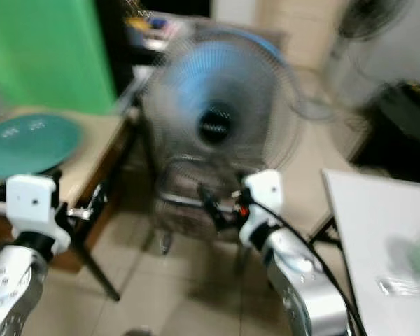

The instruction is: Setting the table

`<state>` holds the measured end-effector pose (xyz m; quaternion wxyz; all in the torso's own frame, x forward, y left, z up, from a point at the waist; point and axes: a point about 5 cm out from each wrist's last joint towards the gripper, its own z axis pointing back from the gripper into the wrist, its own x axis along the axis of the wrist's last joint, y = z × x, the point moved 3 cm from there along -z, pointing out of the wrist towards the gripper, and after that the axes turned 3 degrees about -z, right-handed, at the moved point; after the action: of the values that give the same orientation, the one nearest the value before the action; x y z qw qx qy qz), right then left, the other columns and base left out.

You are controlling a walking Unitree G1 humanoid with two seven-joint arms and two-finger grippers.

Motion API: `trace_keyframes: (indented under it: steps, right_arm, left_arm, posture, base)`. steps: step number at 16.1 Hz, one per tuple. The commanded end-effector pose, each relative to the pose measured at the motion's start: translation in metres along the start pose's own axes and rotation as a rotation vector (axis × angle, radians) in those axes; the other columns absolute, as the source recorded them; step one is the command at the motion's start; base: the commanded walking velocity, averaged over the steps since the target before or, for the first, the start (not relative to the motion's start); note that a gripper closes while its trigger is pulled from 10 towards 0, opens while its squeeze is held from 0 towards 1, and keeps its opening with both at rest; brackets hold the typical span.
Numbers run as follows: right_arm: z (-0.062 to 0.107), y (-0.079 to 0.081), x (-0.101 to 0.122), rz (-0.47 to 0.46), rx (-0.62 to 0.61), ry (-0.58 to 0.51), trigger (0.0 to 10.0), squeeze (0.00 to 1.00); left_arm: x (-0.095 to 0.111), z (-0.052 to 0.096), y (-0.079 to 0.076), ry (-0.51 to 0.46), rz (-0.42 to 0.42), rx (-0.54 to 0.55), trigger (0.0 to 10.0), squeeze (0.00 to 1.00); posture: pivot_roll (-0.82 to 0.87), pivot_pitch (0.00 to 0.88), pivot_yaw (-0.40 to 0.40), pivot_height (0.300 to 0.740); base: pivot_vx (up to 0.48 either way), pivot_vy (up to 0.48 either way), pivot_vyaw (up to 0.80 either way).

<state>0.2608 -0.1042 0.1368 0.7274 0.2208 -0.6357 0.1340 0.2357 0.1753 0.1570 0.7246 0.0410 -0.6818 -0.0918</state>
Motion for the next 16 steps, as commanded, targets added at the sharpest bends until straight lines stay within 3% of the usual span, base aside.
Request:
trace_keyframes:
  steps: [1,8,14,16]
  right_arm:
    - [0.003,-0.009,-0.001,0.003,-0.027,0.009,10.0,0.00]
    - [-0.001,-0.010,-0.003,-0.015,-0.012,0.002,10.0,0.00]
    - [-0.003,-0.027,-0.001,0.012,-0.097,-0.024,10.0,0.00]
    - [-0.008,-0.024,0.000,0.017,-0.097,-0.038,10.0,0.00]
  left_arm:
    - [0.004,-0.001,-0.003,-0.018,-0.007,0.000,10.0,0.00]
    - [0.005,-0.002,-0.002,-0.045,0.006,0.003,10.0,0.00]
    - [0.003,-0.002,-0.004,-0.043,0.010,-0.034,10.0,0.00]
    - [0.004,-0.002,-0.002,-0.047,0.007,-0.040,10.0,0.00]
  posture:
    - [0.14,0.000,-0.015,0.740]
    - [0.13,0.000,-0.011,0.740]
    - [0.14,0.000,-0.009,0.740]
    - [0.15,0.000,-0.010,0.740]
  base:
    - [0.000,0.000,0.80]
    - [0.073,0.000,0.80]
    - [0.278,0.000,0.00]
    - [0.324,0.000,0.26]
